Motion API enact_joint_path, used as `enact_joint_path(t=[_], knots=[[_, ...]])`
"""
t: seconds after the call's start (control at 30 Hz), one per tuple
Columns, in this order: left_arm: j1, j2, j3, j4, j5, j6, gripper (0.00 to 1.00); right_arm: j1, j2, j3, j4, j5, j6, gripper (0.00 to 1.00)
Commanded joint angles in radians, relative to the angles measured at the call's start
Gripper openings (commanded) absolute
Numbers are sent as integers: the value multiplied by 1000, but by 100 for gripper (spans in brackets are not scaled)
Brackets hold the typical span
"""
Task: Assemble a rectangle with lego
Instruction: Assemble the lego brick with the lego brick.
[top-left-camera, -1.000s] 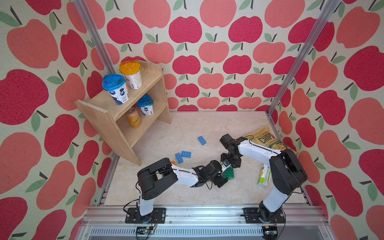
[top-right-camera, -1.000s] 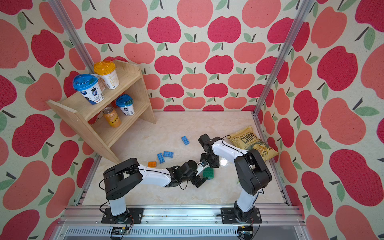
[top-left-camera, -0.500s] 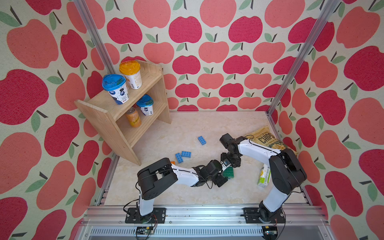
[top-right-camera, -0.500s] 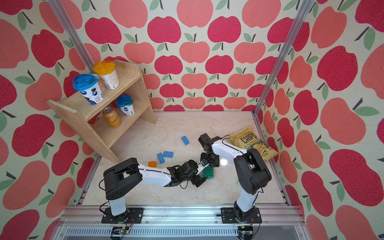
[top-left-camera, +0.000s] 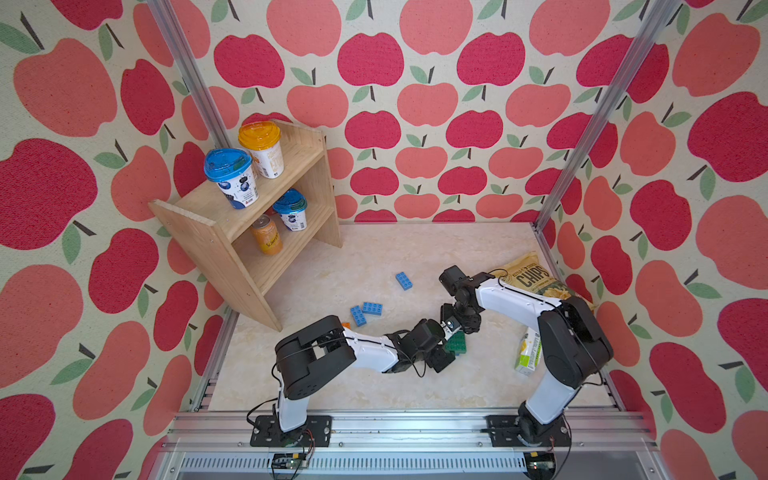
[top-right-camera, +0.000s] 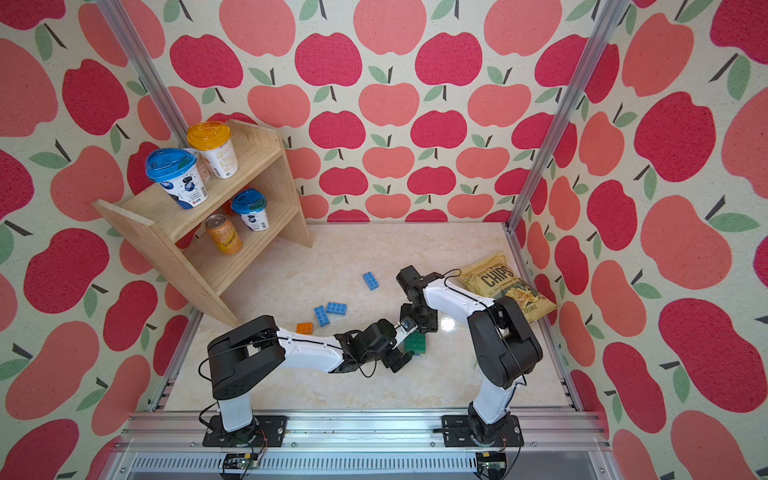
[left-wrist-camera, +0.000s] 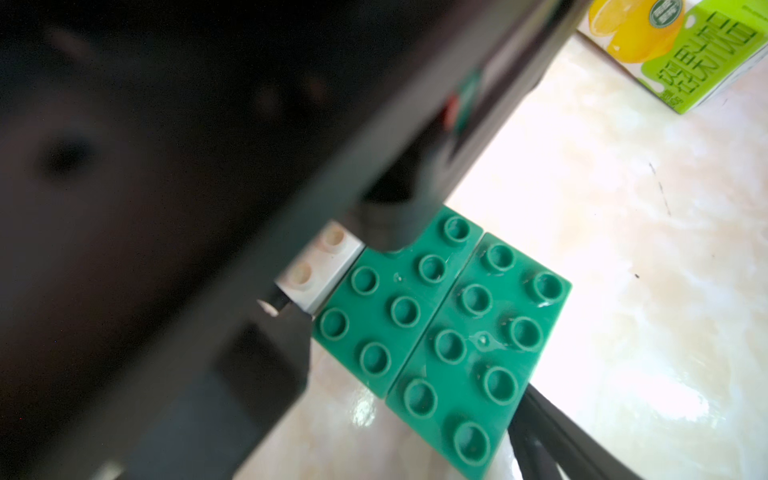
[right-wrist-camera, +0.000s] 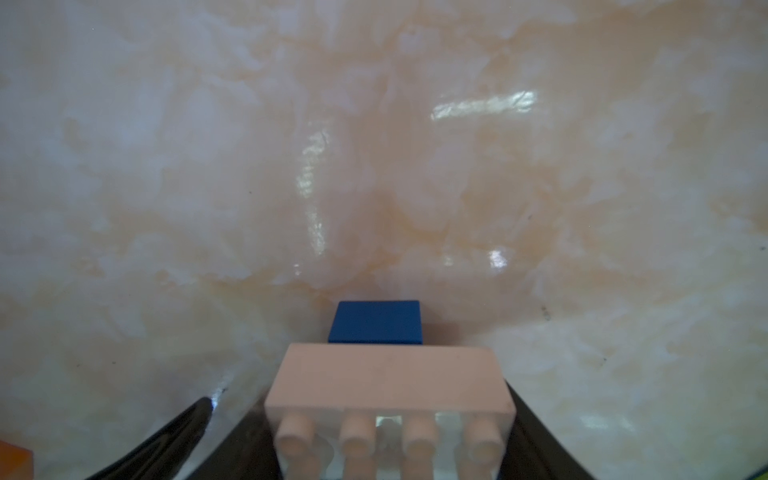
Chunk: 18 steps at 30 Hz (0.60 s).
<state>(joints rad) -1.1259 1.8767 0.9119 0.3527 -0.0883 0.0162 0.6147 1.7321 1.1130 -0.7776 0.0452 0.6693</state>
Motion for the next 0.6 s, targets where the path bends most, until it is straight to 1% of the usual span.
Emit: enact_joint_path(t=[0.0,0.23,0.47,0.57], knots=[[-4,-13,-45,107,-24,32,97,24,23,7,20,-82,7,29],[-12,-89,-153,295,-1,77,97,18,11,2,23,-78,16,31],[-12,-139,-212,331,30,75,97,17,2,14,13,-58,24,33],[-13,-170,-234,333,8,58,97,17,2,22,5,-45,25,35]])
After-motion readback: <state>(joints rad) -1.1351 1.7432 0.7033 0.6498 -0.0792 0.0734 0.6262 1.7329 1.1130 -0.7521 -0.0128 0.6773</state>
